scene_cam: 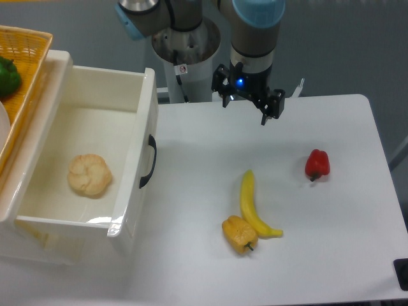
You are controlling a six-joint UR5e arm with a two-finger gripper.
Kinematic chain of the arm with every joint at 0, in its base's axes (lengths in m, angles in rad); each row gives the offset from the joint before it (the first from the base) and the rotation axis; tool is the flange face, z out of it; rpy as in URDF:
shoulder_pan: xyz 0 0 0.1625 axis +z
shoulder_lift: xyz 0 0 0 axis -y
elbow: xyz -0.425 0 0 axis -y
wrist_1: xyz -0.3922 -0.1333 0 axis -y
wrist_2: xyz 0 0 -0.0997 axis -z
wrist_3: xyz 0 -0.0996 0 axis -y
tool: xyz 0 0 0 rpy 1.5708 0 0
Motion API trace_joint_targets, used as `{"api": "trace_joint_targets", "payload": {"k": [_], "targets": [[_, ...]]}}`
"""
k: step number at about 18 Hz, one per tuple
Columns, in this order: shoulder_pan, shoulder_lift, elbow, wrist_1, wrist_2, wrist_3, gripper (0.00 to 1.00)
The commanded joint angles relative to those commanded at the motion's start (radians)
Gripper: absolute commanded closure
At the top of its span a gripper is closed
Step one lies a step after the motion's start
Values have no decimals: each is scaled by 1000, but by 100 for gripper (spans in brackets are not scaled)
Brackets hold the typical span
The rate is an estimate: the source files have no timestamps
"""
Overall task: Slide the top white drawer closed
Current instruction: 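Move the gripper down and toward the open white drawer's front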
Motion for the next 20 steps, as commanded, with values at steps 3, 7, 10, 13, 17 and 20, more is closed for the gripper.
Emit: {"api": "trace_joint_targets", "payload": {"k": [3,7,10,13,17,20], "targets": [[0,-6,0,2,-11,-2,0],[-5,-26,-2,3,-11,2,0],[-8,-35,-26,8,-8,-3,0],[-8,-34,-44,11,-11,-3,0],[-9,-41,-52,12,-11,-3,0],[-9,-58,-54,12,-12,-35,0]]}}
